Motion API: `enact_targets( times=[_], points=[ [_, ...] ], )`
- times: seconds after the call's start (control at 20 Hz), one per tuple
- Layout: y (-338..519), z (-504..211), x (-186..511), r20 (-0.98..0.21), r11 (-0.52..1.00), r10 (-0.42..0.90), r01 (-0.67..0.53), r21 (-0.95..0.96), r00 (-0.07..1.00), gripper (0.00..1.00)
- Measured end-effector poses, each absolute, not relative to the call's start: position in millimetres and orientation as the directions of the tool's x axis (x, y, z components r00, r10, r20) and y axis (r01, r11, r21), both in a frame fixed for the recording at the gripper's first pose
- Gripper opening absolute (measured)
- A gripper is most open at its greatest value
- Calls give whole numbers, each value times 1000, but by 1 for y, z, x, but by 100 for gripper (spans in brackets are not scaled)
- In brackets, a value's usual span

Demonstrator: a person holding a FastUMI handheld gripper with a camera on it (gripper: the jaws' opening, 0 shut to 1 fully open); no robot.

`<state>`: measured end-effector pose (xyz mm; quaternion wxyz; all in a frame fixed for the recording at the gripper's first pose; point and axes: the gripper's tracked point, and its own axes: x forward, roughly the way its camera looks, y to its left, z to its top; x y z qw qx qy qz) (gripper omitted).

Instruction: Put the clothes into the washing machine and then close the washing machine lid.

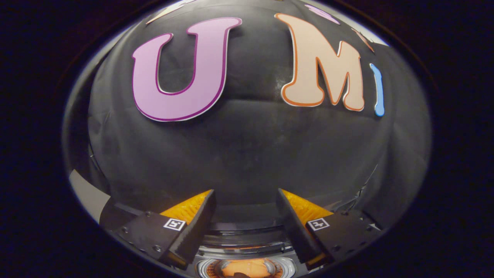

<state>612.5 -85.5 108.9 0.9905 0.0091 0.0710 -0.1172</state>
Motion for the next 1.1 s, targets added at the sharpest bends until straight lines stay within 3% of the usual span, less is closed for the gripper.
enact_targets(
  times=[1.1],
  points=[
    [-76,87,537,-171,972,-232,234,-9,958,98]
  ],
)
